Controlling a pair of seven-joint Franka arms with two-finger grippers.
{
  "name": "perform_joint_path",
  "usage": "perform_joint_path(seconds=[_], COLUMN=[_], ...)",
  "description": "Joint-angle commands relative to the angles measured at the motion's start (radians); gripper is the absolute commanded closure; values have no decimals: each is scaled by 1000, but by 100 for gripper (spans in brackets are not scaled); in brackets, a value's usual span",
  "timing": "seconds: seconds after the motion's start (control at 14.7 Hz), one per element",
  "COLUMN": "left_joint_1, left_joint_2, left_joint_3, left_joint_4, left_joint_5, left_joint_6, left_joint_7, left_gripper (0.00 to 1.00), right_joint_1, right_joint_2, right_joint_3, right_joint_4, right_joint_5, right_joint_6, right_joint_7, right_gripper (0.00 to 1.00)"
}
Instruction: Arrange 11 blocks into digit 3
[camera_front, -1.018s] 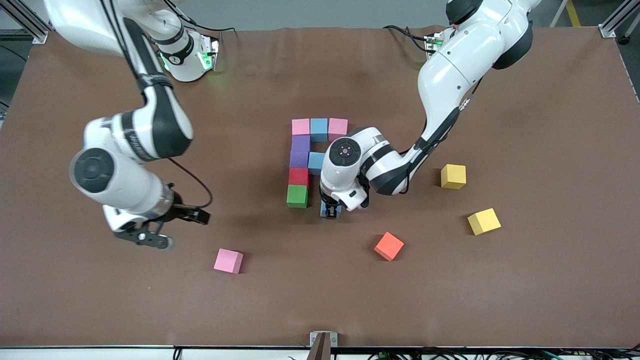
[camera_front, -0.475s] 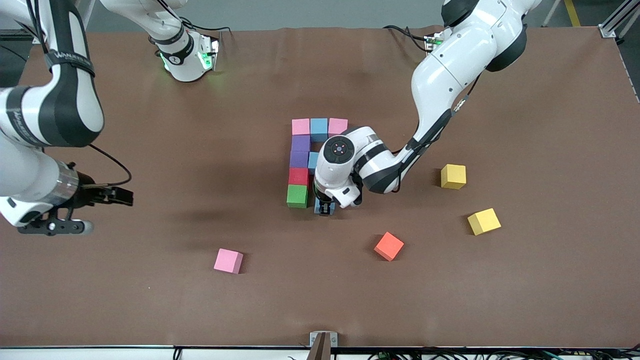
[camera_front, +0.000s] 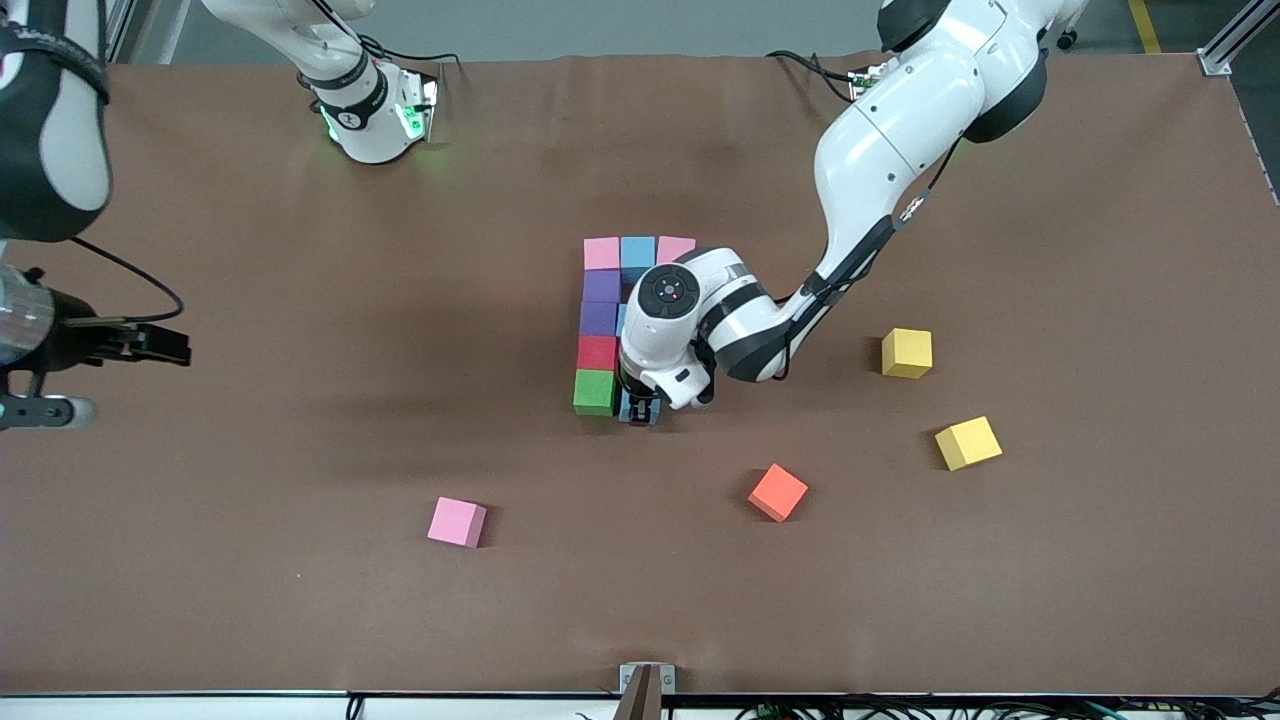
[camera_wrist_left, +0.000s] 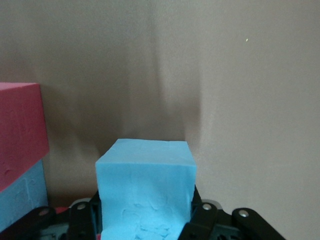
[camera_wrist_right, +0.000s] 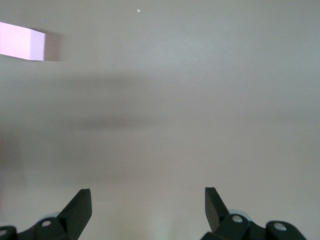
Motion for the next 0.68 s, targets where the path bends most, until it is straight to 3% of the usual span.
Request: perform_joint_path(seconds=[0.0, 0.41, 0.54, 0.61], left_joint_1=[-27, -35, -35, -35], left_joint_2=[40, 48, 47, 47], left_joint_3=[11, 24, 24, 24], left_joint_4=[39, 42, 42, 42], left_joint_5=[-15, -15, -15, -15], left_joint_6=[25, 57, 60, 60], left_joint_7=[-16, -53, -57, -54], left_gripper=[54, 53, 53, 46], right_joint_1=[-79, -73, -87, -90], right_joint_2=[-1, 0, 10, 10], right_joint_3=[25, 27, 21, 19], right_joint_4=[7, 50, 47, 45], right_joint_5=[-3, -9, 42, 79], right_joint_6=[-11, -22, -28, -37], right_joint_7=[-89, -94, -89, -88], right_gripper=[0, 0, 0, 0])
